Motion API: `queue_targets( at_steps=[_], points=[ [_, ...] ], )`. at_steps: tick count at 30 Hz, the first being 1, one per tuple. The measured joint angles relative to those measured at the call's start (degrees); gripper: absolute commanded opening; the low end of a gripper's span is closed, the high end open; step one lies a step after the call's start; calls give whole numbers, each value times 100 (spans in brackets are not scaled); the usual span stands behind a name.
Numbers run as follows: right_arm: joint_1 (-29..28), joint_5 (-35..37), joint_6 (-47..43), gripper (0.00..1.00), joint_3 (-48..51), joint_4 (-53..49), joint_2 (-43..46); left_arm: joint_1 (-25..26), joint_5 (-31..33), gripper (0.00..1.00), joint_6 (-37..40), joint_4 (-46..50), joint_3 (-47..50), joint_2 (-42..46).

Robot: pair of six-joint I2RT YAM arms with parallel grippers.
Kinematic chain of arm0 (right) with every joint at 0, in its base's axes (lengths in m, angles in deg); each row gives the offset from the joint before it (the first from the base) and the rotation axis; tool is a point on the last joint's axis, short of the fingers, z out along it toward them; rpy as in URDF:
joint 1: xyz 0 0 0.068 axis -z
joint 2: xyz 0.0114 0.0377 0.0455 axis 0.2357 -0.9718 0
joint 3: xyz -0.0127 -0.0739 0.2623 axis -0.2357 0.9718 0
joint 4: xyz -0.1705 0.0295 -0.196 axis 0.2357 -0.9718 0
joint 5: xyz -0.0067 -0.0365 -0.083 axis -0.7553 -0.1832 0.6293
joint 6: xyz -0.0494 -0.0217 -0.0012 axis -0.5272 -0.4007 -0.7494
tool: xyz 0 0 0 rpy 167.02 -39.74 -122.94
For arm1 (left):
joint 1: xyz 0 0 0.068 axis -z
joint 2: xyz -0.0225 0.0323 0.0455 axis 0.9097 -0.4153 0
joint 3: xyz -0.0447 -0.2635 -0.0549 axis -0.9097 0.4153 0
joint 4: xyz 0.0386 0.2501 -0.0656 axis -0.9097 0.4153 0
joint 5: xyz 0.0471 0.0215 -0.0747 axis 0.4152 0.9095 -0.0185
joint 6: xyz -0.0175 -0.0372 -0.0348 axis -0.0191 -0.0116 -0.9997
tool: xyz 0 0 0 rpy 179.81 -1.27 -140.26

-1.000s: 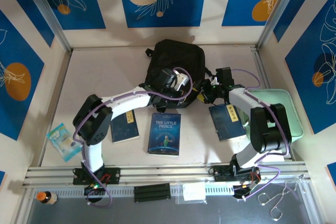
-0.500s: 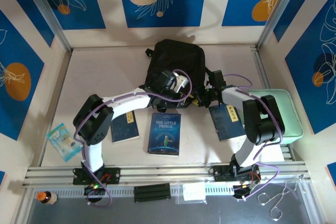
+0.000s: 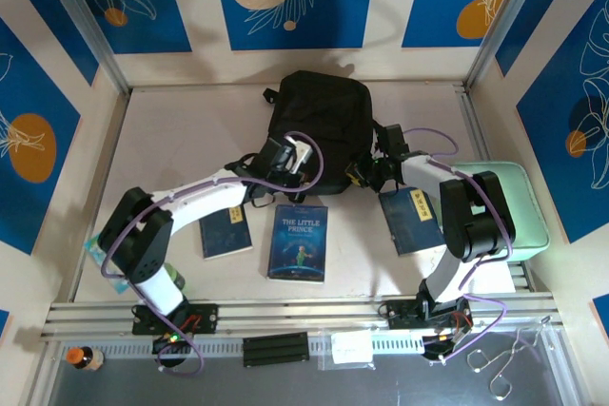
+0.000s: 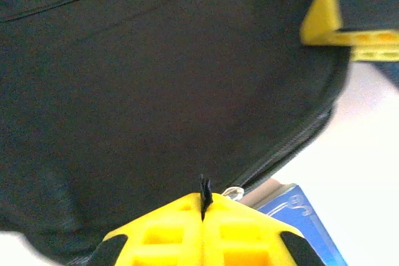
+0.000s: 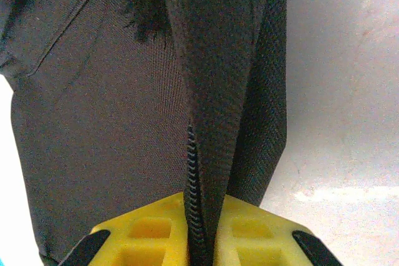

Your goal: Pack books, pencil case, and school supplies into a backpack

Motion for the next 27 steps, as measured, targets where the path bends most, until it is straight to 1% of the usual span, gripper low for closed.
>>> queue_targets(
  at_steps=[5, 8, 13, 17, 23, 25, 27],
  points=[
    [2, 118, -168, 14, -109, -83, -15, -310, 284, 0, 66, 90, 271, 208],
    [7, 146, -267, 14, -227, -107, -68, -435, 304, 0, 103, 199, 313, 247],
    [-28, 160, -387, 14, -468, -111, -247, -422, -310, 0, 280, 144, 514, 520],
    [-85, 164, -470, 13, -608, -111, -428, -284, -708, 0, 348, 55, 686, 778],
    [-20, 131, -754, 13, -1115, -179, -782, -57, -1003, 0, 323, -181, 612, 627],
    [35, 120, -859, 16, -1322, -201, -911, 20, -1069, 0, 271, -295, 424, 348],
    [101, 151, -918, 23, -1386, -214, -920, 92, -1128, 0, 201, -409, 151, 0]
  ],
)
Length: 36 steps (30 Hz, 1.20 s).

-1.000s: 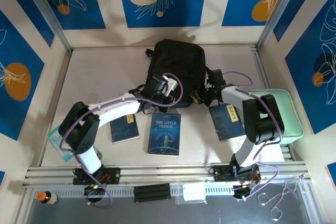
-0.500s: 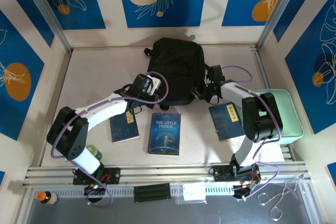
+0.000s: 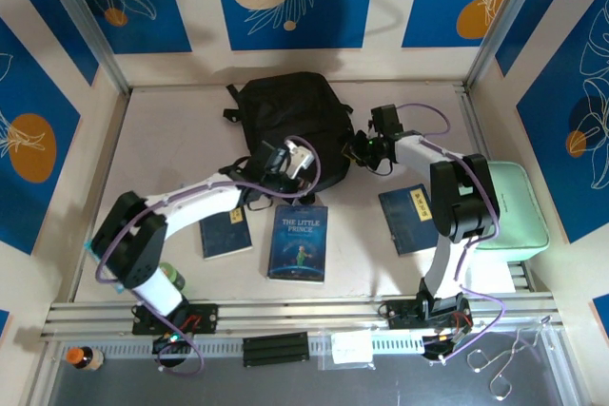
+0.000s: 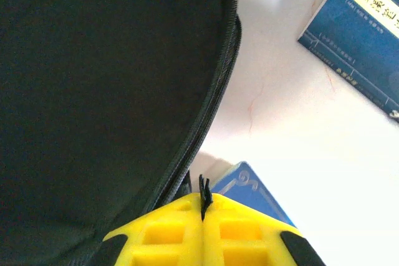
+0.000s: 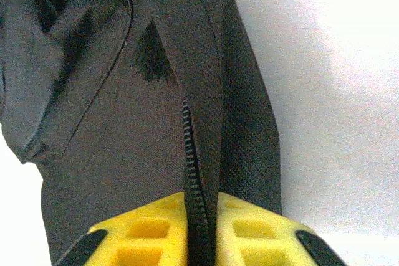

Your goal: Pack books, pencil case, and school supplies into a backpack

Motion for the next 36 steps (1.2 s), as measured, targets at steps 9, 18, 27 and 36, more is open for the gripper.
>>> queue_targets(
  at_steps=[9, 18, 27, 36],
  points=[
    [365, 44, 114, 54, 590, -337, 966, 96, -33, 0, -293, -426, -675, -682],
    [-181, -380, 1403, 65, 1639, 20, 1545, 96, -417, 0, -85, -616, -575, -669],
    [-518, -376, 2144, 53, 1600, 496, 1318, 96, -490, 0, 168, -577, -538, -629],
    [-555, -289, 2140, 19, 1539, 476, 1169, 96, -175, 0, 260, -511, -284, -348]
  ],
)
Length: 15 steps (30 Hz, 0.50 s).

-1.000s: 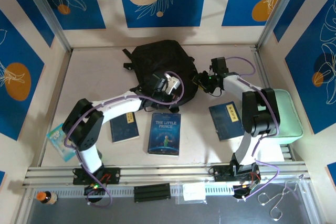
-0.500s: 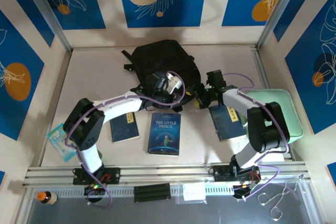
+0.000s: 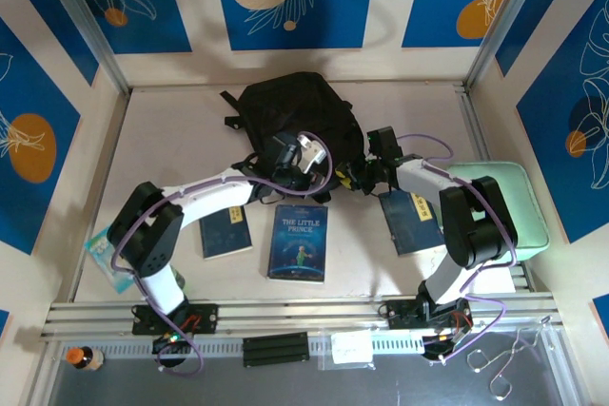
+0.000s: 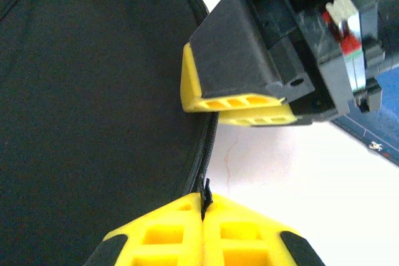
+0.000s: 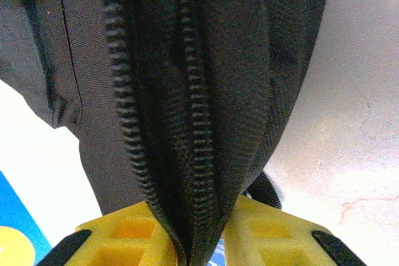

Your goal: Pack books, pencil case, and school supplies into a backpack

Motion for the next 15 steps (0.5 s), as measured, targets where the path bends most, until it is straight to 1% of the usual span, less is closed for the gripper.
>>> queue_targets(
  at_steps=[7, 12, 15],
  points=[
    [-28, 50, -103, 17, -52, -9, 0, -4, 579, 0, 188, 251, 361, 621],
    [-63, 87, -229, 16, -131, -31, 0, -17, 960, 0, 205, 452, 623, 798],
    [-90, 94, -291, 12, -146, -33, 0, -26, 1113, 0, 201, 621, 708, 804]
  ],
)
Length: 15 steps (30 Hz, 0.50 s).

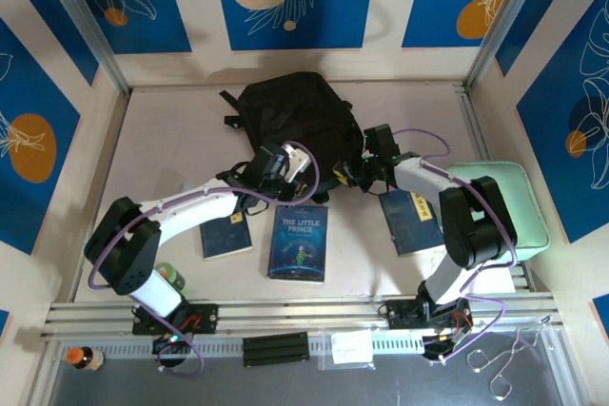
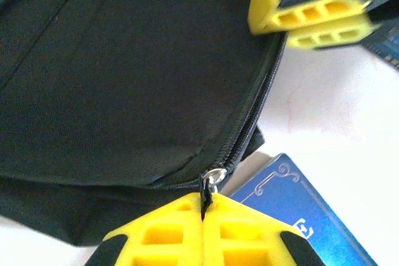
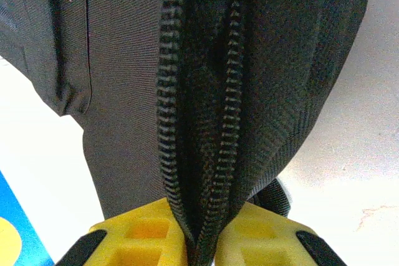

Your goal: Pack books, pencil case, and school supplies into a backpack

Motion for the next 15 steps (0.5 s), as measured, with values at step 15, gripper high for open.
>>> queue_targets(
  at_steps=[15],
  points=[
    [-149, 144, -46, 8, -9, -44, 68, -55, 977, 0, -85, 621, -166, -258]
  ],
)
